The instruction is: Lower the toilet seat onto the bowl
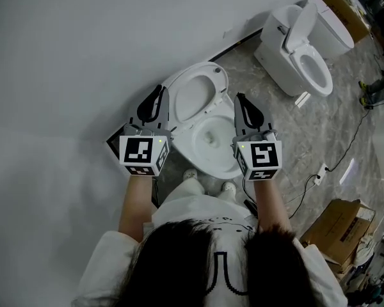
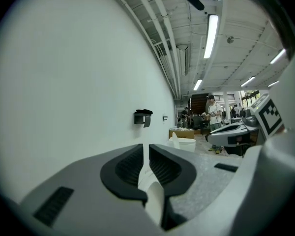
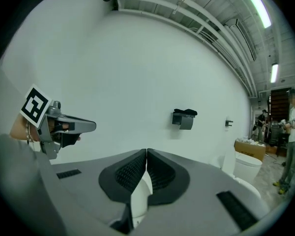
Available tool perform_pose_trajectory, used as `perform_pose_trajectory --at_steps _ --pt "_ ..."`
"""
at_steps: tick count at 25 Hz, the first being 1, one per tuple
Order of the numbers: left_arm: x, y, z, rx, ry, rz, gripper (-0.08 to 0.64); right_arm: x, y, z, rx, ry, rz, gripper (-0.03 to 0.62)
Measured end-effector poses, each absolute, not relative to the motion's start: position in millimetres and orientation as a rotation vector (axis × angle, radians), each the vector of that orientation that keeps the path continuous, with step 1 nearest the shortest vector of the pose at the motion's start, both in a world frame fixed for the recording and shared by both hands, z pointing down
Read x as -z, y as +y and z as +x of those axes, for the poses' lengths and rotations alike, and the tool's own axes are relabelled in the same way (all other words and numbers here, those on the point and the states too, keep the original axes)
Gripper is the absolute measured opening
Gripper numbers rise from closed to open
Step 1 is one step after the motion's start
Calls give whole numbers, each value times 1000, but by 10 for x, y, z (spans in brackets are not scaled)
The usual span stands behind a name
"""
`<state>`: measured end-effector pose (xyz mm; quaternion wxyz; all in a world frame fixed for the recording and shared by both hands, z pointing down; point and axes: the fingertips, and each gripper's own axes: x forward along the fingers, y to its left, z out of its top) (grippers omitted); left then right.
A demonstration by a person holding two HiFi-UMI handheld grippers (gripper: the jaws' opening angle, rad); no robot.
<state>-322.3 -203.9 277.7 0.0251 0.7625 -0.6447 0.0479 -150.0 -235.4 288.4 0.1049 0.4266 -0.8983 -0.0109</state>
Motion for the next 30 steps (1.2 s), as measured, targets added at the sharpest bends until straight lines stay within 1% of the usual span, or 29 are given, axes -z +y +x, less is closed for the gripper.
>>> perform_pose_trajectory --at_steps 1,3,4,14,20,30 --pt "-2829 -2086 -3237 -162 -1970 2367 42 -2918 -2379 -1528 24 -2638 1265 29" --pt "-2950 -2173 -3253 -192 -1915 2382 123 -2996 -2422 -1586 13 -2619 1271 29" --pt "-3011 -2209 -3260 -206 -1891 2387 138 -3036 -2436 -1612 11 -2609 1270 29" --pt "-3569 -2435 -3322 -324 -1769 2360 138 -3422 -2502 -1754 -48 -2542 1247 29" --pt "-3891 -2463 -3402 -370 -1728 2309 114 -3646 -2509 -1778 -141 -2515 1247 29" --pt "-4499 -2631 -3352 -499 -1623 2242 114 -3940 -2598 -1806 -183 -2463 1200 29"
